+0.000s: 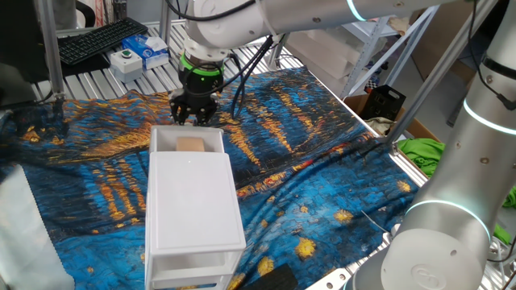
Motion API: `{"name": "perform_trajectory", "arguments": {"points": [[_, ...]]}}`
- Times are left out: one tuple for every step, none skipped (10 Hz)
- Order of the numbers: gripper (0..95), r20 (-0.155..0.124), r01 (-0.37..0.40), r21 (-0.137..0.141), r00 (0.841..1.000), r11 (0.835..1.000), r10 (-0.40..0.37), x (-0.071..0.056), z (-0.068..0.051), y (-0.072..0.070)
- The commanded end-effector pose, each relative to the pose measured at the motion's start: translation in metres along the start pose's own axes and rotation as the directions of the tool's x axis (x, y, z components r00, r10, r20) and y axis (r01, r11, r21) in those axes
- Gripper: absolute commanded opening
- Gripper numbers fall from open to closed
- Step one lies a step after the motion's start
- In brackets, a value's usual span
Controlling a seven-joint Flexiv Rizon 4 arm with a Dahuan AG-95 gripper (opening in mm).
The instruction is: Put things in the drawer
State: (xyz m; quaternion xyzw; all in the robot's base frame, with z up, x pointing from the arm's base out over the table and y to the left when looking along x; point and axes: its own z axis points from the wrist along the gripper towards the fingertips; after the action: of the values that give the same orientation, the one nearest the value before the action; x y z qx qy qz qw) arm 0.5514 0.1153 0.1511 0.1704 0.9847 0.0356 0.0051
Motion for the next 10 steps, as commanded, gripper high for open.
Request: {"name": "perform_trajectory", "arguments": {"points": [[0.0, 0.0, 0.002, 0.0, 1.0, 1.0, -0.002, 0.0015, -0.0003, -0.0001], [0.0, 0.0, 0.003, 0.0, 1.0, 1.0, -0.003, 0.0022, -0.0004, -0.0003], [0.0, 0.002, 0.006, -0.001, 1.0, 1.0, -0.006, 0.0036, -0.0005, -0.0005], [0.0, 0.003, 0.006, -0.002, 1.0, 1.0, -0.006, 0.0043, -0.0005, -0.0006], [0.0, 0.004, 0.006, -0.003, 1.0, 1.0, -0.006, 0.005, -0.0005, -0.0006], [0.0, 0.007, 0.006, -0.005, 1.0, 1.0, -0.006, 0.0066, -0.0004, -0.0008], [0.0, 0.008, 0.006, -0.006, 1.0, 1.0, -0.006, 0.0074, -0.0003, -0.0008], [0.0, 0.011, 0.006, -0.009, 1.0, 1.0, -0.006, 0.0083, -0.0001, -0.0011], [0.0, 0.011, 0.009, -0.012, 1.0, 1.0, -0.009, 0.0088, 0.0005, -0.0018], [0.0, 0.014, 0.01, -0.013, 1.0, 1.0, -0.01, 0.0091, 0.0008, -0.0022]]}}
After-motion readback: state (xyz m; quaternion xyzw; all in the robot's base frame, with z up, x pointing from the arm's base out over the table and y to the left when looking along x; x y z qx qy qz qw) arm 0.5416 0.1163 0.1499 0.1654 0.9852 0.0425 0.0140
